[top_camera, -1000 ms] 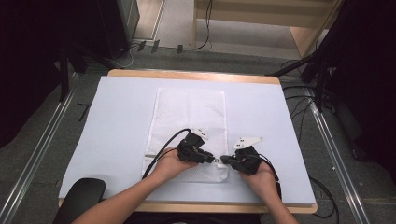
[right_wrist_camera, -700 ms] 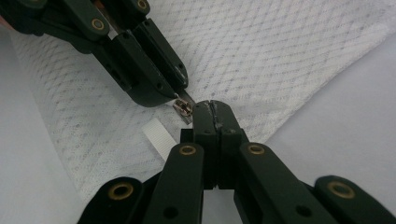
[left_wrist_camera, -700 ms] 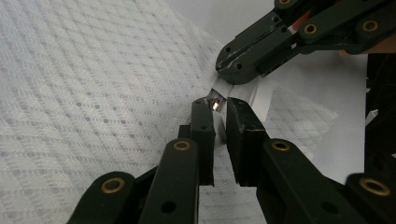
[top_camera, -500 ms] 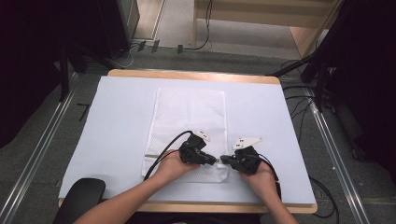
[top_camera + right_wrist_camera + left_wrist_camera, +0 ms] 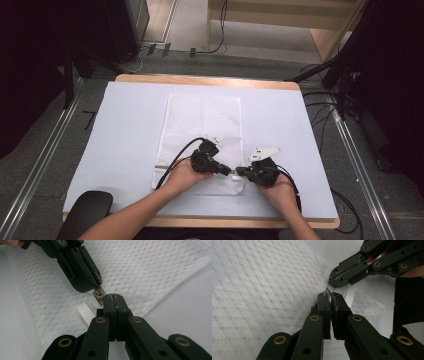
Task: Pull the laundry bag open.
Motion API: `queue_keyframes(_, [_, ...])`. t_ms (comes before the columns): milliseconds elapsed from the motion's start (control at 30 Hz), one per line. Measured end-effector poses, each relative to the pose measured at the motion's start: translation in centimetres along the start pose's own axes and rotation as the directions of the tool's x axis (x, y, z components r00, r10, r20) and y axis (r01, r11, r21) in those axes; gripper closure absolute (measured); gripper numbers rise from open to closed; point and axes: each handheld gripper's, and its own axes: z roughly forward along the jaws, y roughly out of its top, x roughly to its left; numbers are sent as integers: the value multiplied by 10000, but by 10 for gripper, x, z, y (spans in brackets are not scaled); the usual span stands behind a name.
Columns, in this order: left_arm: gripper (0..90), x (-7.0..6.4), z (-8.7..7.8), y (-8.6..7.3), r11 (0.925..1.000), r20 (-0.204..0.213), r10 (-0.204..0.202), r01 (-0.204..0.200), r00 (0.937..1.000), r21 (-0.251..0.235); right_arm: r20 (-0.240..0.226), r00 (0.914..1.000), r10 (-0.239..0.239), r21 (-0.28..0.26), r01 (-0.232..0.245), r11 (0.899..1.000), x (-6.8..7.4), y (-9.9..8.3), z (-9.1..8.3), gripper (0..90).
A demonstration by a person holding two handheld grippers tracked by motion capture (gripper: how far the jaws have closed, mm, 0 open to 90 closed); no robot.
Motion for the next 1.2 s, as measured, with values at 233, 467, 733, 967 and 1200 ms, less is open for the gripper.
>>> queue_keyframes(233, [883, 2, -8, 1, 9998, -40, -26, 27, 10000, 219, -25, 9998, -199, -7, 199, 9998, 0, -1, -1, 900])
queue_keyframes(467, [882, 5, -18, 1, 9994, 81, -142, 139, 9999, 316, -130, 9998, -168, -105, 167, 9998, -2, -2, 0, 900])
queue_keyframes(733, [882, 8, -26, -3, 9993, 78, -171, 168, 9998, 323, -224, 9996, -170, -170, 166, 9997, -3, -3, 0, 900])
queue_keyframes(967, [882, 13, -36, -7, 9990, 122, -366, 363, 9993, 247, -297, 9991, -306, -114, 302, 9995, -4, -2, 0, 900])
queue_keyframes(1200, [882, 16, -43, -12, 9983, 133, -572, 570, 9983, 150, -361, 9988, -341, -172, 334, 9993, -5, -3, 0, 900])
